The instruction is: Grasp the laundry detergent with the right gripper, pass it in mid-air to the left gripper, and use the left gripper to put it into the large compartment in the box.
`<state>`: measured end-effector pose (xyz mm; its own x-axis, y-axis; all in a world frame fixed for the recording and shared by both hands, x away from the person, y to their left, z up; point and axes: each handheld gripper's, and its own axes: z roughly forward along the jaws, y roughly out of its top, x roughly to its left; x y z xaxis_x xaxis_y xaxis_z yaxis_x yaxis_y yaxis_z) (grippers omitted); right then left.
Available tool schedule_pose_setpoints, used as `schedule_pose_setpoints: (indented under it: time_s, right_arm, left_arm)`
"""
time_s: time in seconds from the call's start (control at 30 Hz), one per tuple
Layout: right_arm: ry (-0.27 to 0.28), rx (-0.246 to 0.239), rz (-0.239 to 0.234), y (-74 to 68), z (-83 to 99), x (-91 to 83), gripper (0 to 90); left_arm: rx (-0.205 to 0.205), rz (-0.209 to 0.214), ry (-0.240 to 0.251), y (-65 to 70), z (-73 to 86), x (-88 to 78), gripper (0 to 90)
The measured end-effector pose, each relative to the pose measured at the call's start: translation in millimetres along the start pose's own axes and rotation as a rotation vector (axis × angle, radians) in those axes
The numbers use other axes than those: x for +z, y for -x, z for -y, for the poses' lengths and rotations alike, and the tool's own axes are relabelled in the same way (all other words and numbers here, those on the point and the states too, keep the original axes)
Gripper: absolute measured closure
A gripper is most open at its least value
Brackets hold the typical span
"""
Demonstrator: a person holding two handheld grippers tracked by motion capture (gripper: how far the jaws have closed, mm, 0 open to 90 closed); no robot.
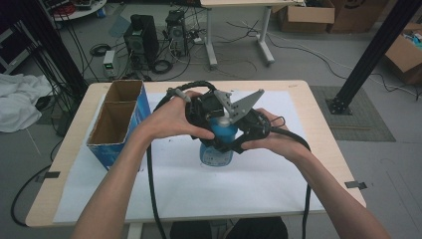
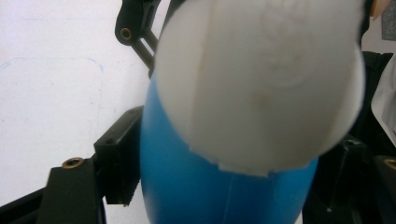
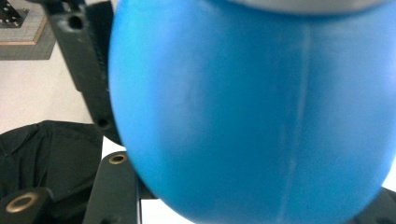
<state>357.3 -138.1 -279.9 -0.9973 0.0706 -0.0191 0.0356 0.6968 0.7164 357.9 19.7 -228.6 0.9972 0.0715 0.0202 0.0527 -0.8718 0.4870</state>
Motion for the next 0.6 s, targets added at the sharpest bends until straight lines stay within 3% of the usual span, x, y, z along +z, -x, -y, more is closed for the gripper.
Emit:
schedule_pose_setpoints:
  time_s: [0.6]
  right_arm:
    - [-0.006,-0.003,-0.002,-0.9,1.8,1.2,46.0]
  left_arm:
    - [0.005,0.014,0.011,-0.3,1.5,-1.7,35.2]
